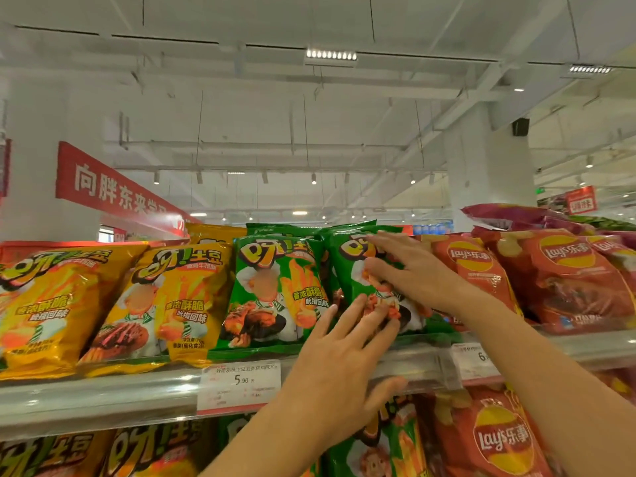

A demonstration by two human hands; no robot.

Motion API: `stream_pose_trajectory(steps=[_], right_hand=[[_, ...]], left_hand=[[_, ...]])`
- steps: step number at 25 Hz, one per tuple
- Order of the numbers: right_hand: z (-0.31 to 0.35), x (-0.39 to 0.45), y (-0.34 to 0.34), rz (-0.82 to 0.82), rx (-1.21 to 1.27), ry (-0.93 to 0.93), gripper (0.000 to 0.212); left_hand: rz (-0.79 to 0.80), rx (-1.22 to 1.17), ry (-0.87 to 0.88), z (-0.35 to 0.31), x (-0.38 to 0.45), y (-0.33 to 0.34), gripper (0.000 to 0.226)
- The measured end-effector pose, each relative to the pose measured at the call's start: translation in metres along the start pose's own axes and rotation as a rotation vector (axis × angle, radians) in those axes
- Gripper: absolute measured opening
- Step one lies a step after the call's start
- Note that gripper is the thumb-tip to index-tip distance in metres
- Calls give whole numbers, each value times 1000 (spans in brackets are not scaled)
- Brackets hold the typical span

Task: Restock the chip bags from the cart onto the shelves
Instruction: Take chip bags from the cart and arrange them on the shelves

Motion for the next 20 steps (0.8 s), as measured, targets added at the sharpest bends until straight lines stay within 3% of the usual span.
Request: stream_pose_trajectory(steps=[2, 5, 9, 11, 14, 17, 20], right_hand=[[-11, 10, 9, 145, -42, 71, 66], [-22, 21, 6, 207, -43, 127, 64], [-35, 14, -11, -11, 303, 185, 49], [-41, 6, -14, -71, 255, 157, 55], [-36, -4, 4, 90, 95, 68, 68], [-29, -3, 8, 109, -1, 72, 74], [-12, -7, 3, 4, -149, 8, 78]], left_hand=[[-11, 2, -13, 2, 0, 3, 71], [-11, -13, -27, 0, 1, 3, 70], [-16, -75, -55, 0, 1, 0, 72], [-26, -61, -68, -4, 3, -1, 77], [65, -77, -69, -15, 8, 2, 83], [104, -185, -57, -13, 3, -14, 80], [-116, -9, -150, 21, -18, -38, 68]])
Point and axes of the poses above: each hand's wrist, its own x-axis towards the middle knuckle, its own y-axis out of the palm, z = x × y, the point moved 4 cm from there along x, towards the middle knuckle, and after that the axes turned 12 degrees about -y, right-handed, at the moved point
